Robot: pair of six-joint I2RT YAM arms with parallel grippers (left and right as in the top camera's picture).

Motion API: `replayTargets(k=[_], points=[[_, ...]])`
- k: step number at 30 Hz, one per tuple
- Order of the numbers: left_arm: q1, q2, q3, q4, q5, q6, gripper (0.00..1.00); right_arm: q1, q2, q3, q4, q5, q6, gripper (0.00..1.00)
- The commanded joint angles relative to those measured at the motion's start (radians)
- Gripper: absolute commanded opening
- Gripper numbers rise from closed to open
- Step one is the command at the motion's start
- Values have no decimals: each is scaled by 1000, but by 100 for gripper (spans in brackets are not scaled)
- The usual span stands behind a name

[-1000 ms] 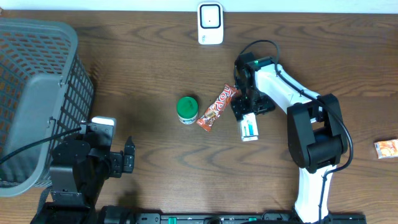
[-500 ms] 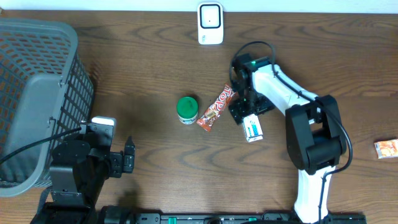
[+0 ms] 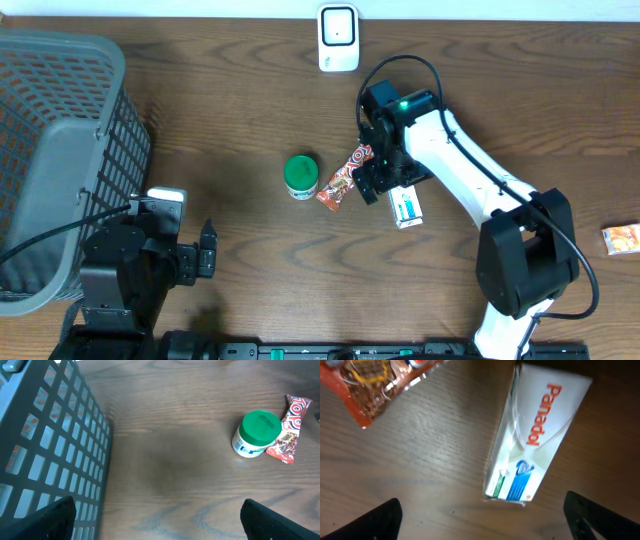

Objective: Scan the item barcode
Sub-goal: 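Lower the right gripper onto the white Panadol box and grasp it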

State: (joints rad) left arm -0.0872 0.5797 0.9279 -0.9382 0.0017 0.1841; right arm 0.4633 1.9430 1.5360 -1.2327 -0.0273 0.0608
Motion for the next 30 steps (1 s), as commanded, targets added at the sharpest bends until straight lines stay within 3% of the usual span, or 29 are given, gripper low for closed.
replayTargets(k=[1, 5, 7, 13, 17, 22, 23, 24, 27, 30], points=[[-3, -6, 10, 0, 6, 10, 99, 6, 1, -13, -29, -80, 36, 83], [-3, -6, 10, 0, 6, 10, 99, 7, 1, -13, -80, -125, 39, 41], [-3, -6, 10, 0, 6, 10, 99, 8, 1, -13, -88, -129, 59, 28], [-3, -6, 10, 0, 6, 10, 99, 30, 1, -27, -30, -201, 59, 27], [-3, -6, 10, 0, 6, 10, 100, 50, 1, -79, 49, -249, 59, 33], [-3, -6, 10, 0, 6, 10, 99, 68, 1, -162, 124, -251, 73, 28], [-3, -6, 10, 0, 6, 10, 100, 69, 1, -169, 130, -245, 73, 31], [-3, -6, 10, 0, 6, 10, 99, 68, 1, -168, 130, -232, 73, 43], [-3, -6, 10, 0, 6, 10, 99, 68, -2, -159, 129, -176, 73, 99], [-3, -6, 10, 0, 6, 10, 99, 66, -2, -145, 127, -138, 73, 99]])
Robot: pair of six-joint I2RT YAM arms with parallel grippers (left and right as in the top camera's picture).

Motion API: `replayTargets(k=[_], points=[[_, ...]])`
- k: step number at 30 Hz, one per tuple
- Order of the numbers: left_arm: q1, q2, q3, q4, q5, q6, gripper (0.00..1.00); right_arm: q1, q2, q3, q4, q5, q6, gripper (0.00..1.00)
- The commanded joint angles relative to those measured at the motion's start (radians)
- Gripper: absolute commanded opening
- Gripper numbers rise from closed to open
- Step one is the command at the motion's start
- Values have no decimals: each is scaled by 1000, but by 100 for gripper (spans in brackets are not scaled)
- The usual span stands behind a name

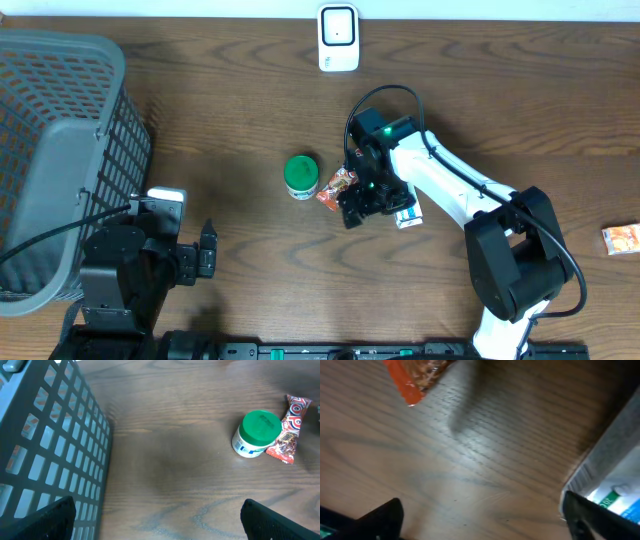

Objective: Scan the item barcode
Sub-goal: 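Lower the right gripper onto the white Panadol box and grasp it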

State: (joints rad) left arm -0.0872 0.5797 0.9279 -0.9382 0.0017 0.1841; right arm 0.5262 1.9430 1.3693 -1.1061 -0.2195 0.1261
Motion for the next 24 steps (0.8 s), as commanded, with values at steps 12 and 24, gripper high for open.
replayTargets(k=[12, 24], points=[[-3, -6, 10, 0, 6, 10, 99, -32, -2, 26, 74, 243, 33, 99], [-3, -6, 10, 0, 6, 10, 99, -135, 1, 21, 160, 269, 50, 99]])
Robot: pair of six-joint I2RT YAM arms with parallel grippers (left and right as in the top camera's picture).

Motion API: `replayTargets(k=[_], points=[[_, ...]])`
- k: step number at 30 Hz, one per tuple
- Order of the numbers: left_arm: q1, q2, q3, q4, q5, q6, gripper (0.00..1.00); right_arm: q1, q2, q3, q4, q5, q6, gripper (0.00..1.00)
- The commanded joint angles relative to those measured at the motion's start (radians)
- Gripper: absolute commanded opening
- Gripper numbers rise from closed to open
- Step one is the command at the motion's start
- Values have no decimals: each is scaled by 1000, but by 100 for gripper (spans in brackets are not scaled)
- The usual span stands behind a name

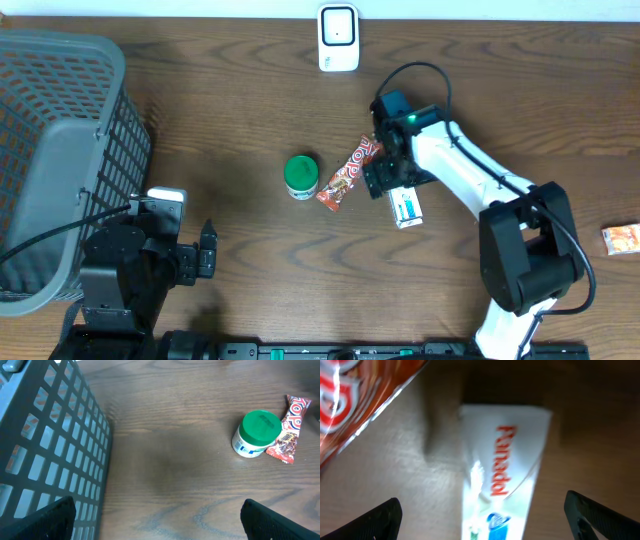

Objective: Scan the item barcode
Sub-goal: 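Lower the right gripper onto the white Panadol box and grasp it, then lift the Panadol box and carry it toward the scanner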

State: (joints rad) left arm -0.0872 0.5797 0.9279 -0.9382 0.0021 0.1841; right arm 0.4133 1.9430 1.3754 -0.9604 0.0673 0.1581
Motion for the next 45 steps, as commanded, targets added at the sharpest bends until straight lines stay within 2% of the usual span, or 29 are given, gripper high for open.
replayTargets(k=[1, 10, 15, 21, 23, 27, 30, 37, 45], points=[[-3, -6, 10, 0, 6, 10, 99, -37, 11, 4, 39, -48, 4, 99], [-3, -6, 10, 0, 6, 10, 99, -53, 62, -11, 61, -100, -10, 97], [-3, -6, 10, 0, 6, 10, 99, -54, 71, -48, 72, -99, -10, 87], [-3, -6, 10, 0, 6, 10, 99, -61, 71, -116, 116, -92, -10, 82], [-3, -6, 10, 0, 6, 10, 99, -64, 71, -134, 129, -92, -10, 77], [-3, -6, 10, 0, 6, 10, 99, -66, 71, -138, 145, -100, -9, 57], [-3, -6, 10, 0, 6, 10, 99, -66, 71, -138, 150, -147, -9, 47], [-3, -6, 10, 0, 6, 10, 99, -74, 71, -116, 103, -298, -27, 44], [-3, -6, 10, 0, 6, 10, 99, -89, 71, -16, -101, -533, -167, 40]])
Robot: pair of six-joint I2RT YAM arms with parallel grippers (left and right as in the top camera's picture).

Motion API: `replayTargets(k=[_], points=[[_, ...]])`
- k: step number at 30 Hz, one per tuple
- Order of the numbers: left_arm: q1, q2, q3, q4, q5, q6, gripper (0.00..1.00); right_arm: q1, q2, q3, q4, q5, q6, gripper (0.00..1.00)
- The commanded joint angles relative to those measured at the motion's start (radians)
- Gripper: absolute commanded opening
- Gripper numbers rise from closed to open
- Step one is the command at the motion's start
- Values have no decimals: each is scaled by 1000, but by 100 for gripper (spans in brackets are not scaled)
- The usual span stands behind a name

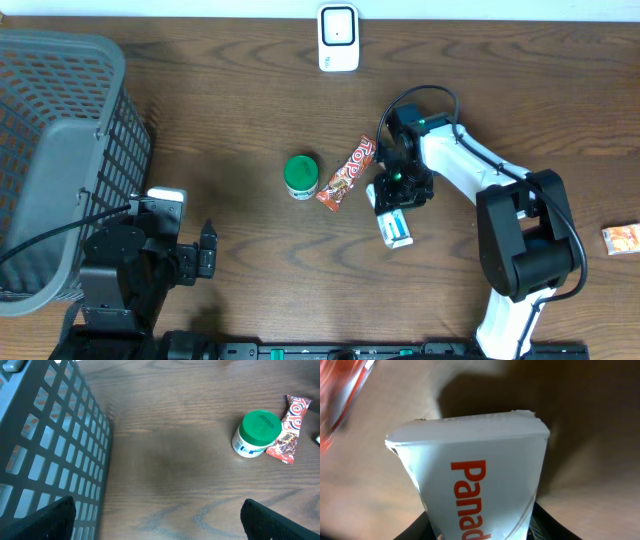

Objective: Scan the item barcode
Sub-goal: 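Lift the Panadol box and carry it toward the scanner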

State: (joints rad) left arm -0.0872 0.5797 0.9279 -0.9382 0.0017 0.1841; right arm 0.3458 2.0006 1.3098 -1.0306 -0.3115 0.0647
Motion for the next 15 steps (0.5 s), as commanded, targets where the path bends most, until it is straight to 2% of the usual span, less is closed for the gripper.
replayTargets(k=[1, 8, 15], points=[[-3, -6, 10, 0, 6, 10, 99, -24, 13, 64, -56, -182, -92, 39], [-3, -6, 10, 0, 6, 10, 99, -26, 13, 135, -168, -397, -219, 40], [-3, -6, 10, 0, 6, 10, 99, -26, 13, 136, -189, -454, -264, 41]])
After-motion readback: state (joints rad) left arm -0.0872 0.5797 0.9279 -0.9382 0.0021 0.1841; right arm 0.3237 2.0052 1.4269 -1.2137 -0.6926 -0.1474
